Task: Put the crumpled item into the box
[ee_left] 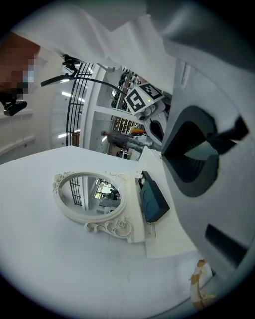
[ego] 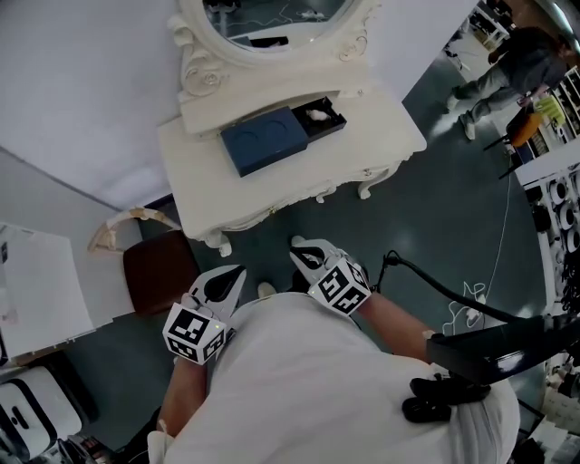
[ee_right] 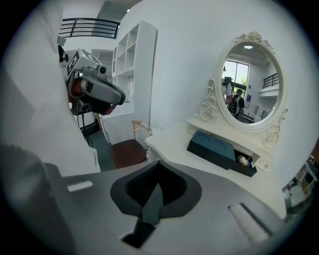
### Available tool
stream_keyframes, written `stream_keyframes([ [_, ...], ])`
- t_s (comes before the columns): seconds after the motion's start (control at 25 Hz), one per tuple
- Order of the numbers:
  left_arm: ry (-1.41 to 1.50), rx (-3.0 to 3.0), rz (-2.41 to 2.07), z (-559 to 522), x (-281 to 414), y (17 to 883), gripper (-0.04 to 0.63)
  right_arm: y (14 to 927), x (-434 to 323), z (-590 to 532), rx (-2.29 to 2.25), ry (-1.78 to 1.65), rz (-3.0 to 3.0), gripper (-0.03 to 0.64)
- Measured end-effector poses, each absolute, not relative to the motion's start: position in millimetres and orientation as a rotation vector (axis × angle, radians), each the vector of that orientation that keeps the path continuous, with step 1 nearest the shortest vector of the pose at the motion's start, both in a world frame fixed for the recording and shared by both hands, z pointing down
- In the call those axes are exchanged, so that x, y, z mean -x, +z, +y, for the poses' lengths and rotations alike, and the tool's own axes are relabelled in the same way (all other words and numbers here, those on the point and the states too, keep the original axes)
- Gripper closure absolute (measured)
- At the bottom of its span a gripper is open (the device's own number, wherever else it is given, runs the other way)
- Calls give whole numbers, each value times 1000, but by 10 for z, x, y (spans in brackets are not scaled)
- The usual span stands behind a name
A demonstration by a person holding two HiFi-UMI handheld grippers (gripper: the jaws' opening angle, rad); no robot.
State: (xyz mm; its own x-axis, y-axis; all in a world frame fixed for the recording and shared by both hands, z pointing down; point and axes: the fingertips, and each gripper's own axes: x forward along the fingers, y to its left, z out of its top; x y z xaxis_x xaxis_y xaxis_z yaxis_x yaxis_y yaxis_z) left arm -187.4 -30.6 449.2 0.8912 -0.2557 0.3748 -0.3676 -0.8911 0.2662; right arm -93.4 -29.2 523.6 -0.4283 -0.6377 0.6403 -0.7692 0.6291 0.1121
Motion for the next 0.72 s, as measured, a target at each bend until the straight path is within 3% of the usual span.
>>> stream_keyframes([
  [0.72,550,-2701,-502,-296,1902,4635,594,5297,1024,-320,-1054,254,-2237,617],
])
